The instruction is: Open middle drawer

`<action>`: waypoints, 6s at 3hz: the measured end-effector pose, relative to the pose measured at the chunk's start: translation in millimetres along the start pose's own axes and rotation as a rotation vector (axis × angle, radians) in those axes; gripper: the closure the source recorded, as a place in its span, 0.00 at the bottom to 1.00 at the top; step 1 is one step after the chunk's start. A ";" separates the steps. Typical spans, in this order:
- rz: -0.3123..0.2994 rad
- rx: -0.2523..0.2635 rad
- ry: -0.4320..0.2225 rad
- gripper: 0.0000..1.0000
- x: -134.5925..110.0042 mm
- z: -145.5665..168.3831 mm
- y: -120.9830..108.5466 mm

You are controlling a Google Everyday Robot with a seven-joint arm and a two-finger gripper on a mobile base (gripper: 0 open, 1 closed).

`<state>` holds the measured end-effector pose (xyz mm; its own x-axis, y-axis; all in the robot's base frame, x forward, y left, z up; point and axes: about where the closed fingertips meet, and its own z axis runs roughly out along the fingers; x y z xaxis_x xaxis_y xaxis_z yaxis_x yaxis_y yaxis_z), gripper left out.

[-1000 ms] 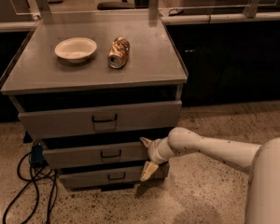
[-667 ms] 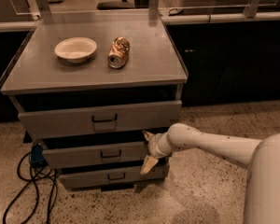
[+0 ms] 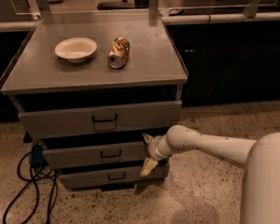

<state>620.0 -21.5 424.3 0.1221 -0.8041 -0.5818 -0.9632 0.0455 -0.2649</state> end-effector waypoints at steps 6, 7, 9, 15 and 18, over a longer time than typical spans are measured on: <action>0.013 -0.005 0.001 0.88 11.6 10.1 10.7; 0.012 -0.005 0.001 1.00 6.5 3.3 8.1; -0.004 0.023 0.004 1.00 8.5 -9.9 33.3; -0.023 0.127 0.038 1.00 8.0 -33.7 85.8; -0.020 0.140 0.041 1.00 6.1 -35.2 94.2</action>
Offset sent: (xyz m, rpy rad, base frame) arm -0.0058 -0.0083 -0.0265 0.0022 -0.0317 -0.0167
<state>521.6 -43.0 422.9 0.1283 -0.8289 -0.5445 -0.9176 0.1091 -0.3822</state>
